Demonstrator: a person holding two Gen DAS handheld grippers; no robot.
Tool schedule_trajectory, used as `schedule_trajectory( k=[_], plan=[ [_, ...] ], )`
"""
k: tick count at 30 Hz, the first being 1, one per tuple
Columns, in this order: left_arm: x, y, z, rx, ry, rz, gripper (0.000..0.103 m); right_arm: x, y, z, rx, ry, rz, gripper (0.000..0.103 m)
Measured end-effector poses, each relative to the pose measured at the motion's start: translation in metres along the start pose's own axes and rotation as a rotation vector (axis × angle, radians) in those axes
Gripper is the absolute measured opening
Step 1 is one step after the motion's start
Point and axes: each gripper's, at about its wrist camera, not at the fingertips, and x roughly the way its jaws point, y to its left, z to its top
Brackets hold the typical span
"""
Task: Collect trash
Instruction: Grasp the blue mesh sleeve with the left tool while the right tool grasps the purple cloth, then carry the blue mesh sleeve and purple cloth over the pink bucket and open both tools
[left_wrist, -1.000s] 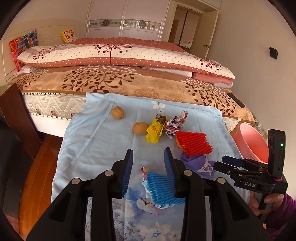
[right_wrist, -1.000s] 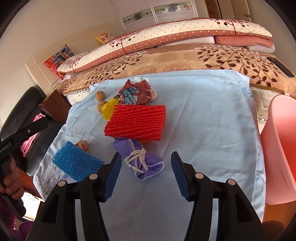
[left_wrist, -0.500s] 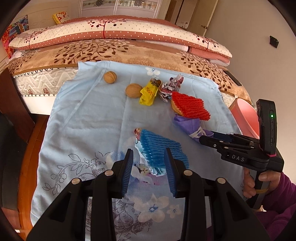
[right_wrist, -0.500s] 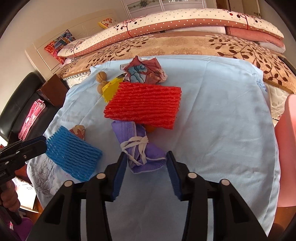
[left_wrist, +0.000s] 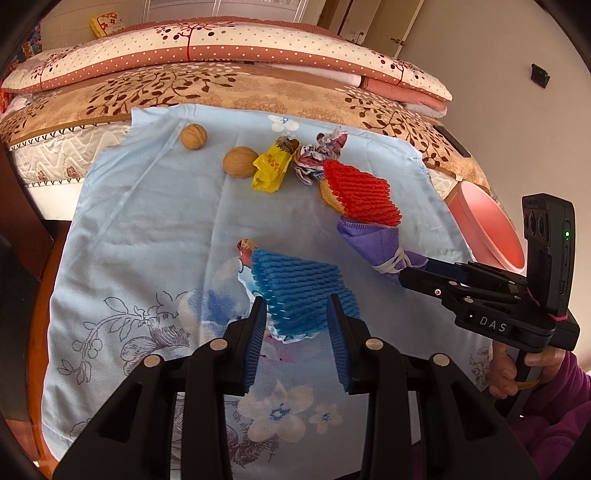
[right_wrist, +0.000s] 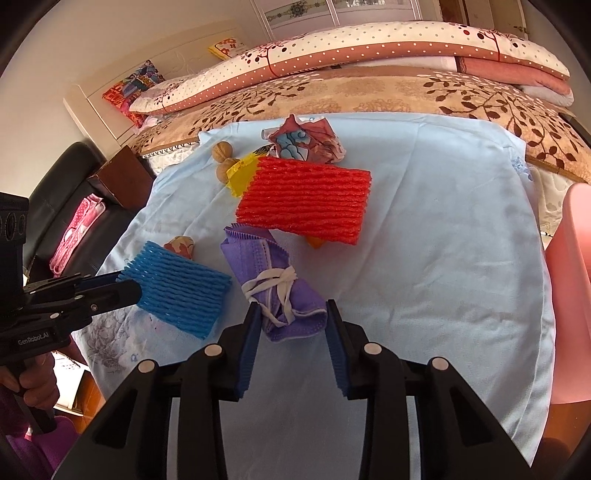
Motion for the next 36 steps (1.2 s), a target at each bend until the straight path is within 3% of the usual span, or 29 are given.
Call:
schedule_trajectory(
  k=[4,6,18,36],
  plan=[
    [-0.004,-0.008,0.001,0.035,-0.014,0.003,0.012,-0.012,0.001,-0.002,-0.01,-0.026,0.009,0.034],
    [-0.006,-0.012,0.001,0.051,-0.029,0.016,0.009,-0.018,0.001,-0.002,-0.012,-0.045,0.01,0.034],
    [-0.031,-0.044,0.029,0.084,-0.171,-0.03,0.009,-0.067,-0.02,-0.003,0.054,-0.173,0.004,0.034],
    [-0.008,-0.138,0.067,0.26,-0.255,-0.149,0.009,-0.12,-0.098,-0.013,0.239,-0.308,-0.155,0.034]
  ],
)
